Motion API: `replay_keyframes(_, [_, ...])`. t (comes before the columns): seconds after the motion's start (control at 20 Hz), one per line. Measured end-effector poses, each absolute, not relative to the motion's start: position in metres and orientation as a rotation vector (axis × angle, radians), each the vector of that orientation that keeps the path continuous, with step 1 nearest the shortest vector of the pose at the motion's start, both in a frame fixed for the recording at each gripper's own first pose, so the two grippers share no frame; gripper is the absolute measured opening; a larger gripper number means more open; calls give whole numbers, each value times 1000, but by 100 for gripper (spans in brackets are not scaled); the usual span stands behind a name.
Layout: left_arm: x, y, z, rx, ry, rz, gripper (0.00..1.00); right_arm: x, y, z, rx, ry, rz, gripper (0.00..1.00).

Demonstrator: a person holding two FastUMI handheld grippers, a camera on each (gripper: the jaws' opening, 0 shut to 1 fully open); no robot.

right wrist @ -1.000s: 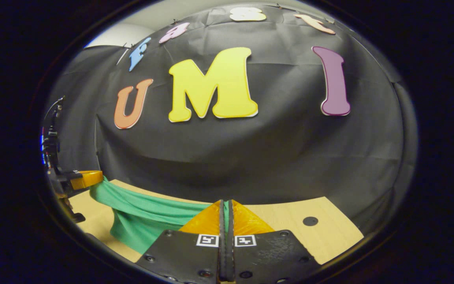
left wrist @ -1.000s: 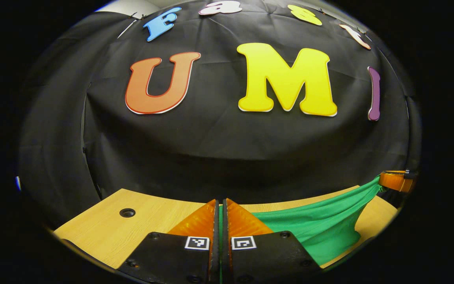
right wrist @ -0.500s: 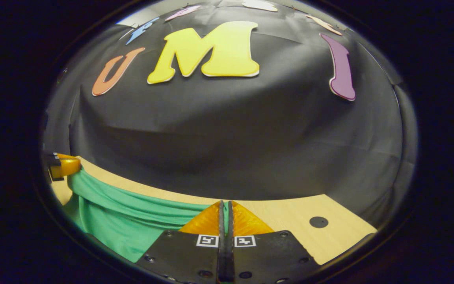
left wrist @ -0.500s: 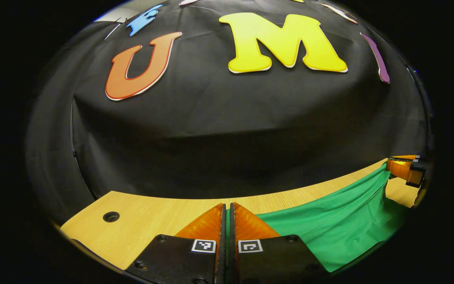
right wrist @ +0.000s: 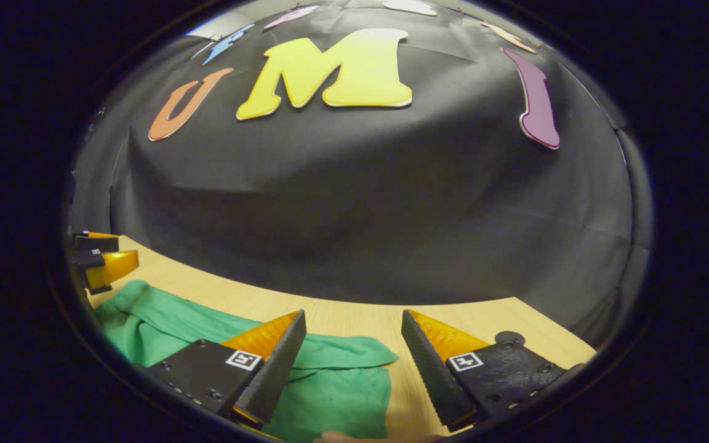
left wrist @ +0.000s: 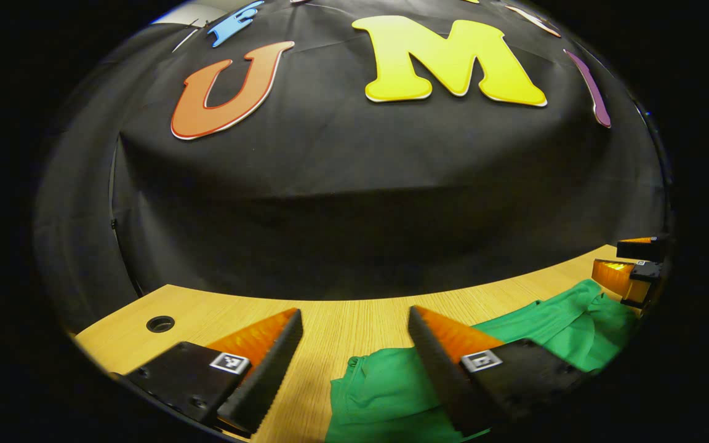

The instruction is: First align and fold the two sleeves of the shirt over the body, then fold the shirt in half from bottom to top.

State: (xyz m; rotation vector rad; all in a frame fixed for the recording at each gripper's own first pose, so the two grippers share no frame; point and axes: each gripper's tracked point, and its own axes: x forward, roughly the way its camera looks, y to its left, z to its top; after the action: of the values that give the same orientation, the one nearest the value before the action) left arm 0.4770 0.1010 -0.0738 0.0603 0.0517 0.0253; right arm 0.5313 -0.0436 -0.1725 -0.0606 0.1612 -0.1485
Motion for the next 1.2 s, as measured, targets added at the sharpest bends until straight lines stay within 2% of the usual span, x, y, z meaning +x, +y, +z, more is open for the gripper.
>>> replay_keyframes(0.05, [474,103,-72,78,42,46,100,531,-43,-172,-63,152,-146,95])
replay_keyframes(0.35, [473,105,-65,102,-6,77,100,528,-44,-167,-82,111,-180,95])
replay_keyframes(0.65, [466,104,-58,-4,-52,23,100,525,-49,-165,-9,92,-164,95])
replay_keyframes(0.75, [456,115,-52,-43,-82,56,100,517,-54,-159,-36,69,-188,95])
replay_keyframes(0.9, [420,121,-53,-52,-106,84,100,485,-60,-137,-81,-12,-215,96])
replay_keyframes(1.2, [330,118,-62,-25,-116,97,100,386,-82,-115,18,-118,-270,96])
